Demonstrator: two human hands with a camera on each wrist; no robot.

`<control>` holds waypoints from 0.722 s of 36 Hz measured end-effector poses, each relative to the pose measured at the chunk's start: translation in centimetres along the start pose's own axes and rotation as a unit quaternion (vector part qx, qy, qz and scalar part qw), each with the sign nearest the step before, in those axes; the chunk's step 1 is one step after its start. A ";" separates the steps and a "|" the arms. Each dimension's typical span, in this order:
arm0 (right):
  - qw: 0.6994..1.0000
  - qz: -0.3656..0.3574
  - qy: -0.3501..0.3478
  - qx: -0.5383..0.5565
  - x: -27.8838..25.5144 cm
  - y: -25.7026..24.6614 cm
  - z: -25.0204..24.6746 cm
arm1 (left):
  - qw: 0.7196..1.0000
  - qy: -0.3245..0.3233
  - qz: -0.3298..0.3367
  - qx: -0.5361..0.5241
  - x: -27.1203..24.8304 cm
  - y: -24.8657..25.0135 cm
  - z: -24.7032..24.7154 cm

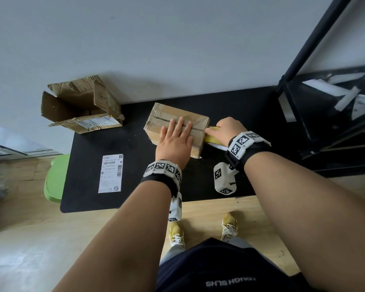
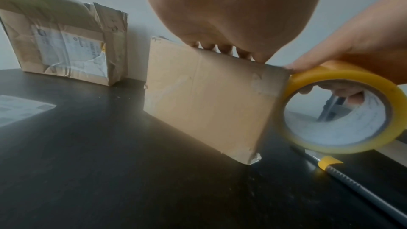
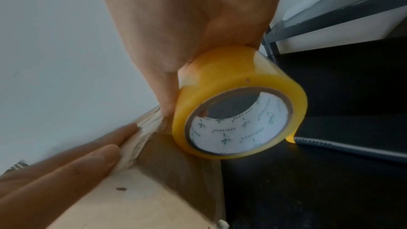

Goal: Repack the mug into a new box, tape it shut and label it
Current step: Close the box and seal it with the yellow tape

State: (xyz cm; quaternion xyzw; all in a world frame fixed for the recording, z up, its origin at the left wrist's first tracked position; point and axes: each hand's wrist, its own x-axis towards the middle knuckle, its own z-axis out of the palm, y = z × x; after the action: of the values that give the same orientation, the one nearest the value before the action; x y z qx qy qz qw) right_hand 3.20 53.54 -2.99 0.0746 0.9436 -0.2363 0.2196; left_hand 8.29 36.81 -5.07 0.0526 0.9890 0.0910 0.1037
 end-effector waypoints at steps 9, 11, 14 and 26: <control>1.000 -0.011 0.009 -0.015 -0.3 0.9 -0.1 | 0.997 0.078 0.012 -0.007 1.4 1.2 -2.1; 1.000 -0.010 0.003 0.004 -0.4 1.1 -0.1 | 0.998 0.054 0.026 -0.004 2.4 1.3 -2.4; 0.999 0.001 -0.011 0.044 -0.6 1.8 -0.2 | 0.999 0.011 0.043 0.015 3.7 1.4 -2.1; 0.994 -0.023 -0.035 0.096 -0.7 2.8 -1.9 | 0.999 0.039 0.000 0.020 3.5 1.3 -0.2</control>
State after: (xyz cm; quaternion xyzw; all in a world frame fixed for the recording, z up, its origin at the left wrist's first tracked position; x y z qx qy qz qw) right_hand 3.72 56.87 -2.29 0.0657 0.9095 -0.3336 0.2391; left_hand 4.93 38.44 -5.38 0.0505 0.9940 0.0735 0.0640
